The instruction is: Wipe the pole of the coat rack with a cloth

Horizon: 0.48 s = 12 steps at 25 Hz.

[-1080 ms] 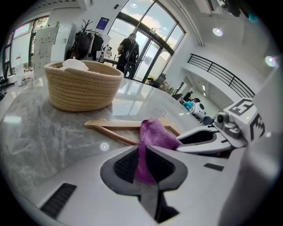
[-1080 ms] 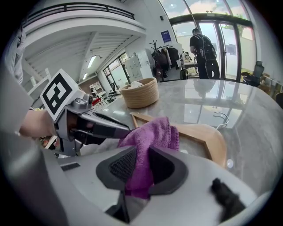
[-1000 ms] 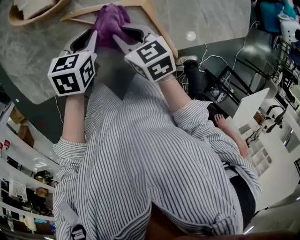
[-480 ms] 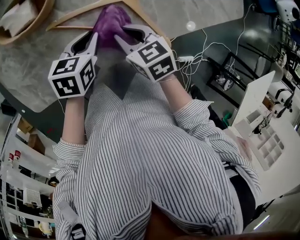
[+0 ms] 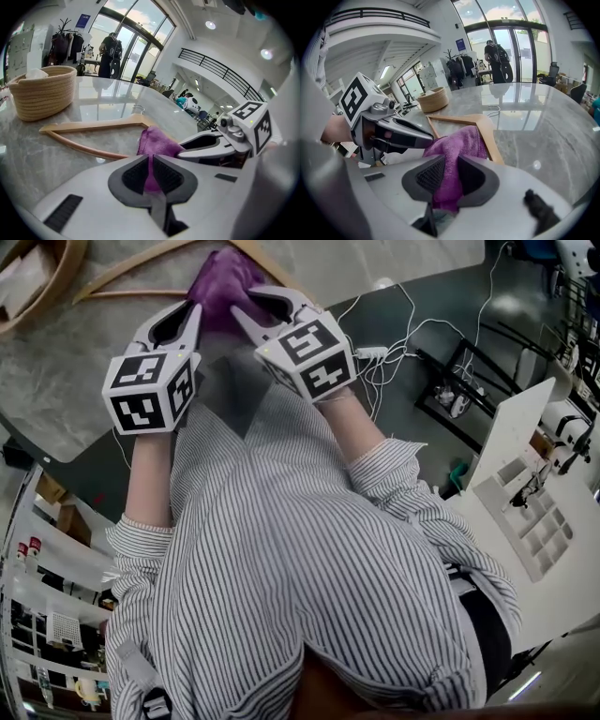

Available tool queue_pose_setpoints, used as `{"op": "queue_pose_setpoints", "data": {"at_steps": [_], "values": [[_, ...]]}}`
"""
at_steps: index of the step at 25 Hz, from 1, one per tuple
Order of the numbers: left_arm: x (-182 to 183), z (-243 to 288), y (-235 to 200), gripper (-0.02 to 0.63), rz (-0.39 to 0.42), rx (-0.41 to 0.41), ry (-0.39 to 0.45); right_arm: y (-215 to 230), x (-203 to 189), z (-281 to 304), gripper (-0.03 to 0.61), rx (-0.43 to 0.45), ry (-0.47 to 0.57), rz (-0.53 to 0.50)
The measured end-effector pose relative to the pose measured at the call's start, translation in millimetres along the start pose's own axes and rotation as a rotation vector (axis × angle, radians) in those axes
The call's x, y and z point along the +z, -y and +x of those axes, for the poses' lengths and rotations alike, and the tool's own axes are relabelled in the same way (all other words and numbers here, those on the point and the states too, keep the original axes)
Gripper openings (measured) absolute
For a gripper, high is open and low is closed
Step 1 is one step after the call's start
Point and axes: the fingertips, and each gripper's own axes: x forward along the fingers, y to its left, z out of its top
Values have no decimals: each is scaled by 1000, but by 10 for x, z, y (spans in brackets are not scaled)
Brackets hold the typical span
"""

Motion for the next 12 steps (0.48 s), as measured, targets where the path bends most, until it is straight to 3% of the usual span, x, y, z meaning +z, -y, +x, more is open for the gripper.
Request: {"op": "queue_pose_setpoints", "data": {"at_steps": [6, 12], "values": [[-49, 55, 208, 34, -11, -34, 4, 59, -127, -126, 89, -15, 20, 25], [-100, 104, 411, 34, 40, -62, -10, 111, -249, -275, 89, -29, 38, 37]]}}
